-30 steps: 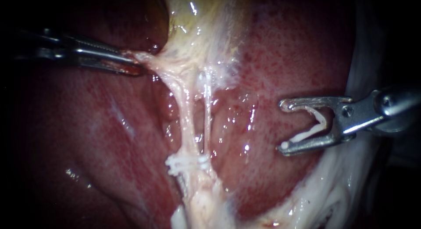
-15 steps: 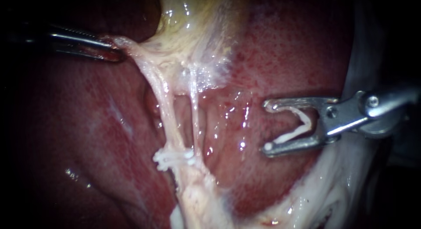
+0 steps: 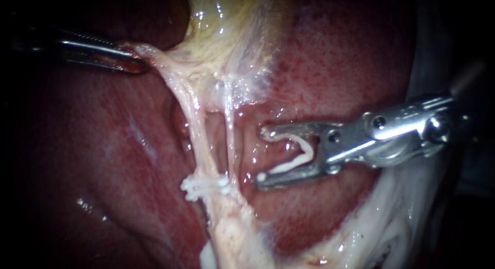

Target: Clipping third clip left tube

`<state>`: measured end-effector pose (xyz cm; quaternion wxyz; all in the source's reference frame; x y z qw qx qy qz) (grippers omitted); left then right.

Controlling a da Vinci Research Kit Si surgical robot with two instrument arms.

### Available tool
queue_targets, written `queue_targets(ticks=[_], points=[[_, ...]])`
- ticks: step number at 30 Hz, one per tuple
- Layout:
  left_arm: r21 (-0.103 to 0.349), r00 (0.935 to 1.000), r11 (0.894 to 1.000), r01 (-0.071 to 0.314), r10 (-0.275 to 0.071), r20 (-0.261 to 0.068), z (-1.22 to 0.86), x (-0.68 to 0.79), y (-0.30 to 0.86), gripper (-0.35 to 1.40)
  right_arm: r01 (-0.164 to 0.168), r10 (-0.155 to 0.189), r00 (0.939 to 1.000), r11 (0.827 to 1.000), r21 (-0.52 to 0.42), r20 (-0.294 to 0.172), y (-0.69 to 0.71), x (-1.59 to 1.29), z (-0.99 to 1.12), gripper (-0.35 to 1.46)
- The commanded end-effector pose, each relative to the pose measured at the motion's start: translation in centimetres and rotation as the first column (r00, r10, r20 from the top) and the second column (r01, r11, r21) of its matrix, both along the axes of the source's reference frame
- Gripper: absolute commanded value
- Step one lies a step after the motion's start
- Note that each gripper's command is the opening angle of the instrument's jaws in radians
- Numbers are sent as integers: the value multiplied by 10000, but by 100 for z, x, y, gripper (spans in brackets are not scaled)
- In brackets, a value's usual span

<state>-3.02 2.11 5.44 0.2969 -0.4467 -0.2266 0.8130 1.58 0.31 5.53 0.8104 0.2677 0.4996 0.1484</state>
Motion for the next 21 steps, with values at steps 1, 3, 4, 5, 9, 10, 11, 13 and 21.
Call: queue_targets(ticks=[1,3,4,5,9,10,11,13,21], points=[[0,10000,10000,0,0,0,0,0,0,-35,-75,76,9999,9999,103,-82,0,4,2,50],[-1,10000,10000,1,-1,-1,0,0,0,-35,-159,166,9997,9993,352,-195,0,12,5,50],[-1,10000,10000,1,-1,-1,0,0,0,-35,-175,188,9995,9985,525,-245,0,18,7,50],[-2,10000,10000,1,-1,-1,0,0,0,-35,-166,182,9994,9982,570,-283,0,21,9,50],[-3,10000,10000,2,-2,-2,0,0,0,-35,-158,188,9993,9958,898,-325,-1,37,16,50],[-3,10000,10000,2,-2,-2,0,0,0,-35,-160,193,9992,9954,940,-351,-2,40,18,50],[-3,10000,10000,2,-2,-2,0,0,0,-35,-161,197,9992,9946,1028,-337,-3,44,20,50],[-4,10000,10000,2,-2,-3,0,0,0,-35,-194,238,9991,9931,1160,-361,-4,49,25,50],[-9,10000,10000,6,-6,-6,1,0,-1,-35,-263,312,9991,9876,1545,-294,-9,55,53,50]])
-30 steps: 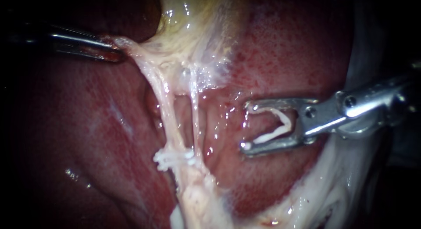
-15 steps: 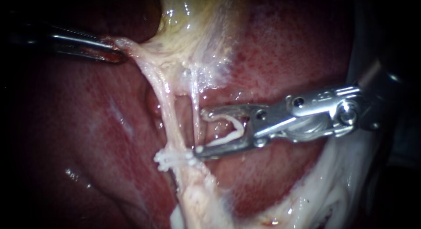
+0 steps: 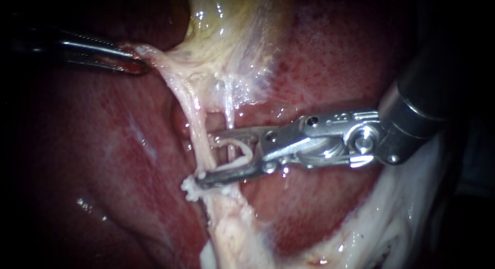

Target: Clipping third clip left tube

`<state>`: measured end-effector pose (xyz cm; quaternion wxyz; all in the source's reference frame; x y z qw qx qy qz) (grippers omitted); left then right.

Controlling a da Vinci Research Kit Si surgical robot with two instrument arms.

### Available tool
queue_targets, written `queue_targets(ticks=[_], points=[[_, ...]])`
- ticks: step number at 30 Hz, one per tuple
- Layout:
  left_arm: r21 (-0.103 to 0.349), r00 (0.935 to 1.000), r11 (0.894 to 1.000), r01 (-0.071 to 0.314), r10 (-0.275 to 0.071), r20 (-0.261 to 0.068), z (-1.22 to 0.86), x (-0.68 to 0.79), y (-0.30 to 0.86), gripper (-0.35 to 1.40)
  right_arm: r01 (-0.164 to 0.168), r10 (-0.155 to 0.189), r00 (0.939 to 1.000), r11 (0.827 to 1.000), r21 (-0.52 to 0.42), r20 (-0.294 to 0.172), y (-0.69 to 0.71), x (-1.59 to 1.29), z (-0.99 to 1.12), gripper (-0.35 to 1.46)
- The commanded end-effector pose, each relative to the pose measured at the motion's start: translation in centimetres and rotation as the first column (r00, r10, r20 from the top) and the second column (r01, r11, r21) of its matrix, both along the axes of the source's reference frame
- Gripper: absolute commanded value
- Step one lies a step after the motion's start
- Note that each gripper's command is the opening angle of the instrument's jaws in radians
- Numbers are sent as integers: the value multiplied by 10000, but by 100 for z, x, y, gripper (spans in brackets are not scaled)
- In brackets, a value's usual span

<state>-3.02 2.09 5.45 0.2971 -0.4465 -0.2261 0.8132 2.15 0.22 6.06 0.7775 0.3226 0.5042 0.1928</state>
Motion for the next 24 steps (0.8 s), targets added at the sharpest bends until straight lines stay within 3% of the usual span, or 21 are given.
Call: queue_targets(ticks=[1,5,15,24], points=[[-1,10000,10000,1,-1,1,0,0,0,-35,18,-18,10000,10000,53,-30,0,-2,3,50],[-1,10000,10000,1,-1,0,0,0,0,-35,-25,31,9999,9995,330,-170,1,-3,11,50],[-4,10000,10000,0,0,0,1,0,0,-35,224,-159,9967,9964,816,-793,4,7,14,49],[-5,10000,10000,6,-6,-4,1,-1,0,-35,-10,128,9936,9945,1043,-1119,6,30,11,49]])
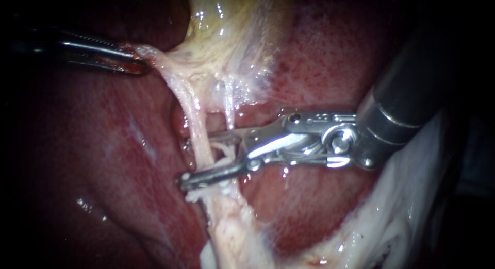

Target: Clipping third clip left tube

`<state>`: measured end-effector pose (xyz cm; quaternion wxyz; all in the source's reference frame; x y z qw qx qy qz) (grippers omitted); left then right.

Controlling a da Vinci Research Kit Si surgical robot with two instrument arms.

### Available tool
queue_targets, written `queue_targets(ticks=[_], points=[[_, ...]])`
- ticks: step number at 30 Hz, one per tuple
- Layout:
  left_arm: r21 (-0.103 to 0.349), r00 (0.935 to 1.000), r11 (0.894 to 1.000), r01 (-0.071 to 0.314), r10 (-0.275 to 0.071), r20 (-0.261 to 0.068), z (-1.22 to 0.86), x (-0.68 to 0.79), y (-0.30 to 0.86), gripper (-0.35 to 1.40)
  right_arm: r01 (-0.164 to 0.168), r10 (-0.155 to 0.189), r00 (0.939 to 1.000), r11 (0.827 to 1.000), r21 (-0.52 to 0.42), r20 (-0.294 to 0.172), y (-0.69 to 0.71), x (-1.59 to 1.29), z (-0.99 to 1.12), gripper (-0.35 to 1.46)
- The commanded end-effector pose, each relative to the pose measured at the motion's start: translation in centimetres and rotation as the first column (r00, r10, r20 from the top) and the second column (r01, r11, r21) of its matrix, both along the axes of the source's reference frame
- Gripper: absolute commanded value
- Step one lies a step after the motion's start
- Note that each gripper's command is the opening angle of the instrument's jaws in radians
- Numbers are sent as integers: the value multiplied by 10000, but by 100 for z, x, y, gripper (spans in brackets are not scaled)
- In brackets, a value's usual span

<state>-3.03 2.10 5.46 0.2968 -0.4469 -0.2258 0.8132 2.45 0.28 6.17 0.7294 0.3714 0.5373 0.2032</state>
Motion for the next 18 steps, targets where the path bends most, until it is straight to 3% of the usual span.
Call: queue_targets(ticks=[1,6,18], points=[[5,10000,10000,7,-7,-10,0,0,0,-35,-35,36,10000,10000,63,-43,0,3,-1,49],[5,10000,10000,8,-8,-10,0,0,0,-35,-171,179,9993,9995,255,-324,4,10,-7,49],[-1,10000,10000,6,-6,-10,2,-1,0,-35,-416,459,9963,9974,594,-729,20,17,-44,48]])
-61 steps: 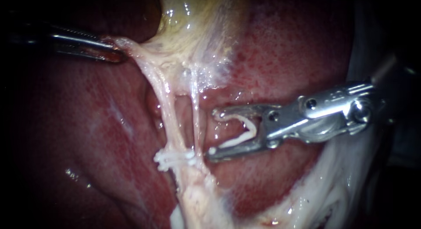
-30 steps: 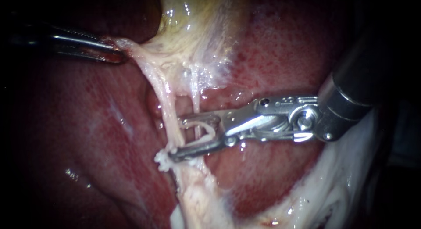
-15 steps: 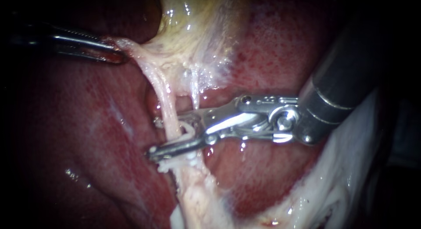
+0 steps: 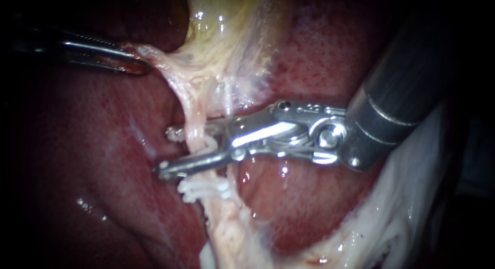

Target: Clipping third clip left tube

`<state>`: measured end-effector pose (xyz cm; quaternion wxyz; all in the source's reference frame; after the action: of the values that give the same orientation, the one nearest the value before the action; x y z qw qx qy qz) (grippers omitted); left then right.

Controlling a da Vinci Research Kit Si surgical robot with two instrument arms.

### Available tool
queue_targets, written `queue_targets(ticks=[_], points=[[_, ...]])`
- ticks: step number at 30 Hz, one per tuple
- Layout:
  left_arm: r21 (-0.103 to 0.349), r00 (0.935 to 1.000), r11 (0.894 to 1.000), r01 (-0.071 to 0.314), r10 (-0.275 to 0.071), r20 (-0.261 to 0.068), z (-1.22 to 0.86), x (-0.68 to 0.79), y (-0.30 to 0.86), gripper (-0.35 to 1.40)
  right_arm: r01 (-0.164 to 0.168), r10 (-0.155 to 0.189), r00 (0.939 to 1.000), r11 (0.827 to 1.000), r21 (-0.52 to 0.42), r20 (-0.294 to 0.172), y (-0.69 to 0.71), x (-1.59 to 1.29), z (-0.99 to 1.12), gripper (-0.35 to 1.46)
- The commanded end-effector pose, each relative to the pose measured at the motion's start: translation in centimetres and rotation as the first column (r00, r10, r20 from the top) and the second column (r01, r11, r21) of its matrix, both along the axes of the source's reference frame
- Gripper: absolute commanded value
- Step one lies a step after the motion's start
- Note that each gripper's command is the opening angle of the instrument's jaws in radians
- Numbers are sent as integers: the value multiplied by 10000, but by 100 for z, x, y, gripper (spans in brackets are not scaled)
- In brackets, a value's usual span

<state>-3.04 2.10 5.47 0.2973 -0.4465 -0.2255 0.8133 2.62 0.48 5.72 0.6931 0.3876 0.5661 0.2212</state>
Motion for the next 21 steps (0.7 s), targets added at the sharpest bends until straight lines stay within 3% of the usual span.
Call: queue_targets(ticks=[1,7,14,18,21], points=[[-3,10000,10000,-3,3,0,0,0,0,-35,12,-12,10000,10000,2,-5,0,1,-2,48],[-5,10000,10000,1,-1,-3,0,0,0,-35,25,-25,10000,10000,13,-17,-1,1,-6,35],[-10,10000,10000,2,-2,-5,1,0,-1,-35,11,-14,10000,9994,351,72,-1,-2,-5,-4],[-10,10000,10000,2,-2,-5,1,0,-1,-35,55,-62,9999,9979,645,111,-1,-3,-5,-35],[-9,10000,10000,2,-2,-5,1,0,-1,-35,79,-110,9997,9919,1268,240,-2,-5,-6,-35]])
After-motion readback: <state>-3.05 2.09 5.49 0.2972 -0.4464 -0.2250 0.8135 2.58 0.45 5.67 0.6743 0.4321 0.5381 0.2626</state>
